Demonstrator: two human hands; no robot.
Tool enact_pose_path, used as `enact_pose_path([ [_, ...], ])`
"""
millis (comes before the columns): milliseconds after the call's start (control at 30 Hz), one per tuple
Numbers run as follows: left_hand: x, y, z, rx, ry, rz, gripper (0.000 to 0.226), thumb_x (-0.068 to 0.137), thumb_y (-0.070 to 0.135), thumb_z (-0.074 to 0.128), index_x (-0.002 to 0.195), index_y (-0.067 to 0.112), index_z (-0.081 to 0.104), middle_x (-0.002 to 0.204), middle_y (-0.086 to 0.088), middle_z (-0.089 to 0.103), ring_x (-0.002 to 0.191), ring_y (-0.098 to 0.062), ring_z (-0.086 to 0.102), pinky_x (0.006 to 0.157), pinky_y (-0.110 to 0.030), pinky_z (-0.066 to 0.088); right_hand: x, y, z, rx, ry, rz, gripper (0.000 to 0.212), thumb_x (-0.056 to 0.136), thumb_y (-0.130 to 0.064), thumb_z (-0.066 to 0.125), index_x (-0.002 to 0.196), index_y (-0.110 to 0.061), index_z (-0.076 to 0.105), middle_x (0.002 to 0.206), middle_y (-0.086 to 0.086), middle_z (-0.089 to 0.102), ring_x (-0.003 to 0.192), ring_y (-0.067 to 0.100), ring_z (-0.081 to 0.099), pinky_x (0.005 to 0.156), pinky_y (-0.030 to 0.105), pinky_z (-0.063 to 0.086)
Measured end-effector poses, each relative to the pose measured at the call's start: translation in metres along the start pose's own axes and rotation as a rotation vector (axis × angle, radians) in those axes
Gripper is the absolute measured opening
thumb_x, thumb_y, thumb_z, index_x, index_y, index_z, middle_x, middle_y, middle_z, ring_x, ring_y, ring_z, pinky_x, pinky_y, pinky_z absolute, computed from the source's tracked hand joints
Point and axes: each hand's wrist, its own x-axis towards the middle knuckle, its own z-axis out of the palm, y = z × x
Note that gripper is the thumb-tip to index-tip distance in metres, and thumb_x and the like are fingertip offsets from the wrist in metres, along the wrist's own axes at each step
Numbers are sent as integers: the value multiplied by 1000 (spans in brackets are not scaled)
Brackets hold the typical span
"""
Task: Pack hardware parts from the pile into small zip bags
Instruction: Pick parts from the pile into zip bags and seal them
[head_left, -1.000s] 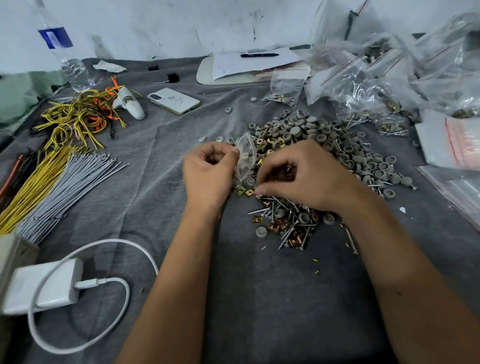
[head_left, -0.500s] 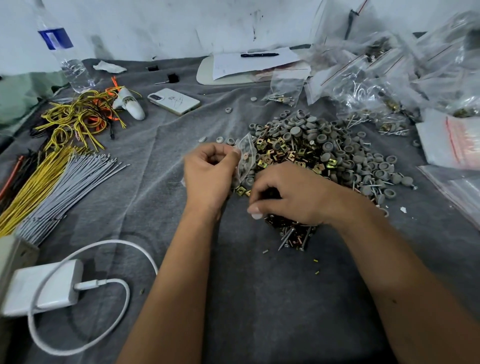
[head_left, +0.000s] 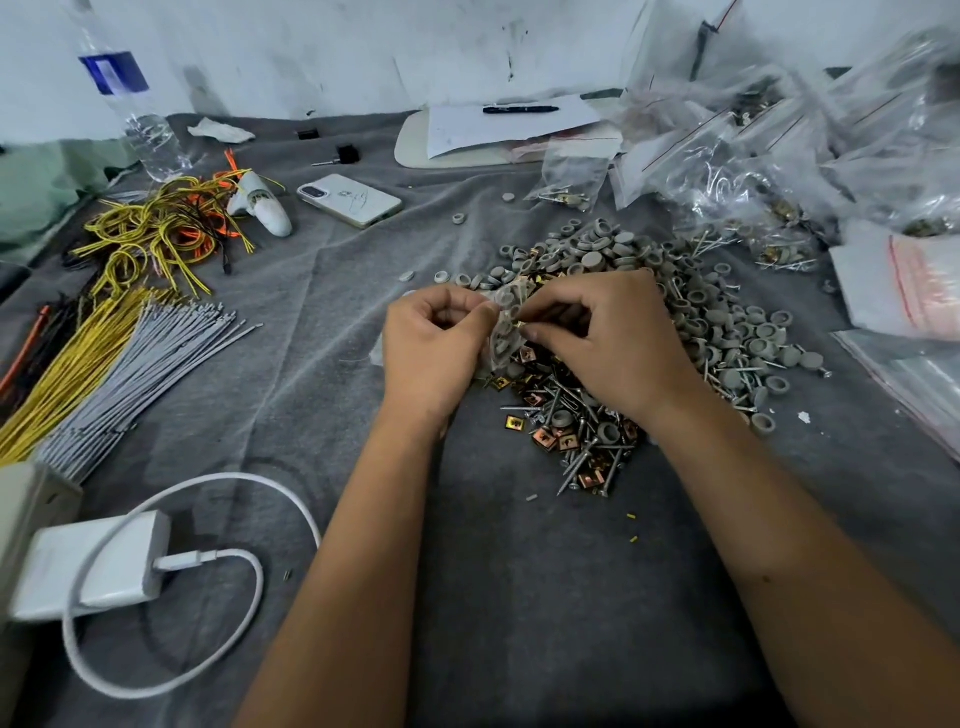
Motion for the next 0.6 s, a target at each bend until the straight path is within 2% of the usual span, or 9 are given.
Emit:
enact_pose_path([
  [67, 0, 0, 0, 33, 6, 13, 13, 77, 25, 75, 66, 30, 74, 55, -2, 62, 45, -11, 49, 50, -22, 38, 0, 0, -2, 24, -3, -6, 15, 82, -13, 84, 95, -19, 81, 82, -19, 70, 78, -10, 66, 71, 3, 45],
  [133, 0, 0, 1, 65, 31, 28, 12, 77, 26, 75, 66, 29, 73, 58, -3, 63, 48, -13, 51, 54, -25, 40, 0, 0, -7, 25, -74, -14, 12, 81, -16, 86, 90, -22, 81, 79, -21, 70, 77, -7, 66, 69, 5, 46],
  [233, -1, 1, 1, 95, 67, 69, 13, 81, 21, 75, 69, 24, 71, 58, 0, 64, 50, -13, 53, 55, -27, 43, 2, 3, -18, -52, -334, -2, 9, 78, -29, 88, 82, -31, 80, 76, -20, 71, 77, -2, 66, 69, 10, 44],
  [367, -2, 1, 4, 173, 73, 114, 22, 89, 8, 76, 73, 23, 70, 53, 12, 61, 51, -5, 54, 52, -21, 44, 3, 5, -30, -72, -625, 52, 12, 73, -37, 90, 79, -37, 79, 88, -24, 68, 92, -3, 62, 80, 15, 44],
  [467, -2, 2, 4, 185, 72, 111, 24, 90, 8, 77, 73, 23, 70, 54, 12, 60, 52, -5, 53, 52, -21, 44, 3, 5, -33, -101, -695, 79, 19, 70, -39, 93, 82, -40, 78, 99, -27, 60, 99, -5, 56, 88, 16, 43],
  [600, -4, 2, 4, 181, 70, 126, 24, 90, 7, 76, 73, 23, 70, 58, 7, 63, 54, -9, 56, 54, -24, 47, 2, 5, -31, -130, -690, 86, 16, 74, -36, 91, 84, -40, 79, 97, -25, 62, 98, -5, 56, 88, 18, 43],
])
